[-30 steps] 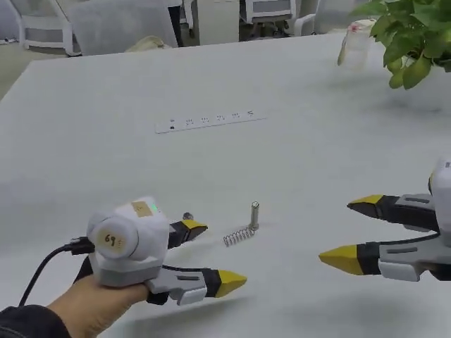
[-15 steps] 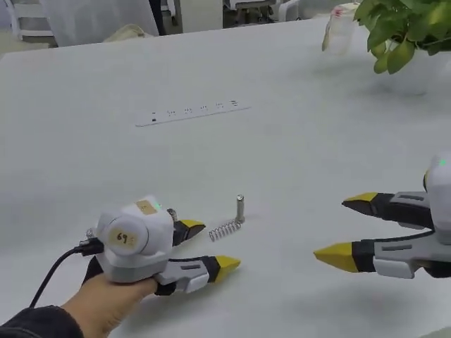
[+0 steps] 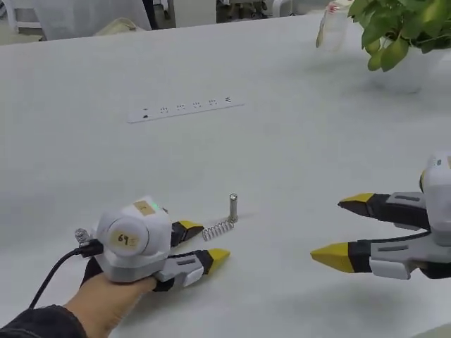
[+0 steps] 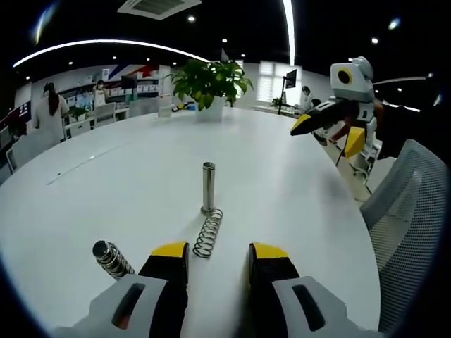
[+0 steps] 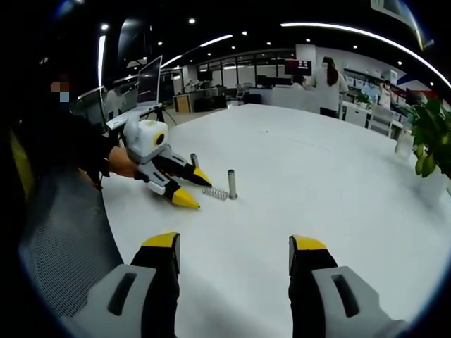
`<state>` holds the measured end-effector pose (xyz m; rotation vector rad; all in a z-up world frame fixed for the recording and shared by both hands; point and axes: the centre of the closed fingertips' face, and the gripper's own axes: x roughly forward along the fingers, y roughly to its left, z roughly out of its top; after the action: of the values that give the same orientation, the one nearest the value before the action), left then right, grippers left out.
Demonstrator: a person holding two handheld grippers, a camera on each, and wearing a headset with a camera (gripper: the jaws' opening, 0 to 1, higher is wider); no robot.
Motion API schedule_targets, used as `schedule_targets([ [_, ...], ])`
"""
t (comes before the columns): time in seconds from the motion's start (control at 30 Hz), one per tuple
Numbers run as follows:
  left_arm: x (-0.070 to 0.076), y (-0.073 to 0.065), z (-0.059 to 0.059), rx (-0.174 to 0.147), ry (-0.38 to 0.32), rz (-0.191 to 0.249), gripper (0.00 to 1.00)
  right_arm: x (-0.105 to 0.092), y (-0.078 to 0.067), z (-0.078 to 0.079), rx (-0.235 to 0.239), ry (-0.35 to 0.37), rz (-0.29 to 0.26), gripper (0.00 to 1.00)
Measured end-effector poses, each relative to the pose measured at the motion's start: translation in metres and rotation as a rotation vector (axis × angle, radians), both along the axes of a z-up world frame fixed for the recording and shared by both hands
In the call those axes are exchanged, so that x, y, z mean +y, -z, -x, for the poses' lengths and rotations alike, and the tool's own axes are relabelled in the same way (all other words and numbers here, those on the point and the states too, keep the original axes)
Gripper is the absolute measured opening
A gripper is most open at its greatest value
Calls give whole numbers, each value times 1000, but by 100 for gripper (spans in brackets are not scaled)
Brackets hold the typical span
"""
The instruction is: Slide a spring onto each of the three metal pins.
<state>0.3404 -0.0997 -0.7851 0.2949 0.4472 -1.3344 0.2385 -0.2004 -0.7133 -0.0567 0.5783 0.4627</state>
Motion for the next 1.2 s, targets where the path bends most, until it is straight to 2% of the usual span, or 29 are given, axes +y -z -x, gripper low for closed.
schedule_targets([
  [0.07, 0, 0, -1, -9, -6, -2, 21, -1, 0, 0, 2, 2, 2, 60],
  [0.2, 0, 0, -3, -17, -11, -1, 18, -1, 1, 1, 5, 3, 2, 60],
  [0.3, 1, 1, -7, -38, -24, -10, 11, 0, 2, 1, 6, 2, 2, 60],
  [0.5, 2, 1, -8, -62, -27, -13, 4, -1, 1, 1, 5, 3, 3, 60],
  [0.7, 4, 1, -7, -71, -19, -18, 3, 1, 2, 2, 6, 0, 3, 59],
  [0.93, 13, -1, -3, -85, 2, -35, 3, 5, -1, 0, -1, -6, 3, 59],
  [1.0, 16, -3, 1, -74, 9, -29, 3, 8, -2, -1, -3, -12, 2, 59],
  [1.2, 23, -13, 10, -82, 34, -24, 3, 14, -5, -3, -10, -26, -4, 58],
])
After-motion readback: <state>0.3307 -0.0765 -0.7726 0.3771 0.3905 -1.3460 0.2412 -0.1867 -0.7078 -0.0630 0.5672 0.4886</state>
